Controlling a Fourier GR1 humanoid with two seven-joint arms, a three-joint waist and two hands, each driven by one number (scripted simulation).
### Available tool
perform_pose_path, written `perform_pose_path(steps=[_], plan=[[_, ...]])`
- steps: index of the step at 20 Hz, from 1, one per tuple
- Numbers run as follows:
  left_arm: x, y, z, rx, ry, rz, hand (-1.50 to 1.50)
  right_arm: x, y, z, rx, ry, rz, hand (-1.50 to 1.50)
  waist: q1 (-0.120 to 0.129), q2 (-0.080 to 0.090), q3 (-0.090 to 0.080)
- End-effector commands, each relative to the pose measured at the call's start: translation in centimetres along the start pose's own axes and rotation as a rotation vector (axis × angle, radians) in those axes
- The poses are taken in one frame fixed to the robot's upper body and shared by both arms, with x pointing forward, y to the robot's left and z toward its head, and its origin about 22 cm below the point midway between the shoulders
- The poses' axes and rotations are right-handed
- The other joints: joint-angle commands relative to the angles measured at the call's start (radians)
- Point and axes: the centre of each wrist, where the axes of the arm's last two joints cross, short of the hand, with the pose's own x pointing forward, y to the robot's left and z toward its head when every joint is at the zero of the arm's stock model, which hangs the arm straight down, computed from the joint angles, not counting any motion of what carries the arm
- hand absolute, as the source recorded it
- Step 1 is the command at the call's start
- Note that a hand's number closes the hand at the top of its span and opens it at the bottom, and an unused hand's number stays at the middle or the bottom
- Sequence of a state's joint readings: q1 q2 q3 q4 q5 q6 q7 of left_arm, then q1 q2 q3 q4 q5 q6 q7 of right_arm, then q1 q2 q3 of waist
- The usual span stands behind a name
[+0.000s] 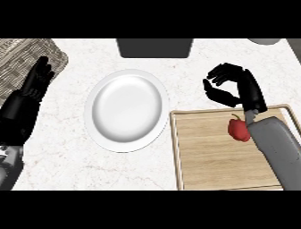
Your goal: Pick the bell pepper from the tray and place it in the plate
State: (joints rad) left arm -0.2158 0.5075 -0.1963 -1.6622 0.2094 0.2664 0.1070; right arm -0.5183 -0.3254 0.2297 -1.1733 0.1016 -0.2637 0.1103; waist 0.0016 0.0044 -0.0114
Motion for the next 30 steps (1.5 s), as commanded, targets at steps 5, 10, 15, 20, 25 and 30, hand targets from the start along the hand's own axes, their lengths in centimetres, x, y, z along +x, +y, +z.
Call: perform_pose_path(steps=[5, 10, 15, 20, 25, 30], plan=[[1.1, 0.9, -1.7, -0.046, -0.030, 0.043, 0.00, -0.3, 8.7, 3.7, -0.359, -0.042, -0.171, -1.50, -0.007, -0.004, 0.012], [-0.2, 2.7, -2.5, -0.054, -0.041, 0.040, 0.00, 3.3, 4.5, 2.0, -0.432, -0.130, -0.087, -1.50, -0.010, -0.005, 0.010], [-0.3, 3.0, -0.8, -0.054, -0.016, 0.039, 0.00, 4.9, -0.4, 2.6, -0.377, 0.043, 0.173, -1.50, -0.016, -0.019, 0.007], [-0.9, 2.2, -0.8, -0.021, -0.003, 0.044, 0.00, 4.9, -4.4, 2.1, -0.193, 0.349, 0.411, -1.50, -0.025, -0.019, 0.004], [-1.0, 1.7, -1.1, -0.017, -0.020, 0.036, 0.00, 8.9, -4.0, 2.3, 0.039, 0.542, 0.528, -1.50, -0.028, -0.017, 0.006], [-0.2, 2.0, -1.1, -0.047, -0.029, 0.060, 0.00, 11.3, -2.5, 1.8, 0.183, 0.697, 0.579, -1.50, 0.000, -0.011, 0.008]])
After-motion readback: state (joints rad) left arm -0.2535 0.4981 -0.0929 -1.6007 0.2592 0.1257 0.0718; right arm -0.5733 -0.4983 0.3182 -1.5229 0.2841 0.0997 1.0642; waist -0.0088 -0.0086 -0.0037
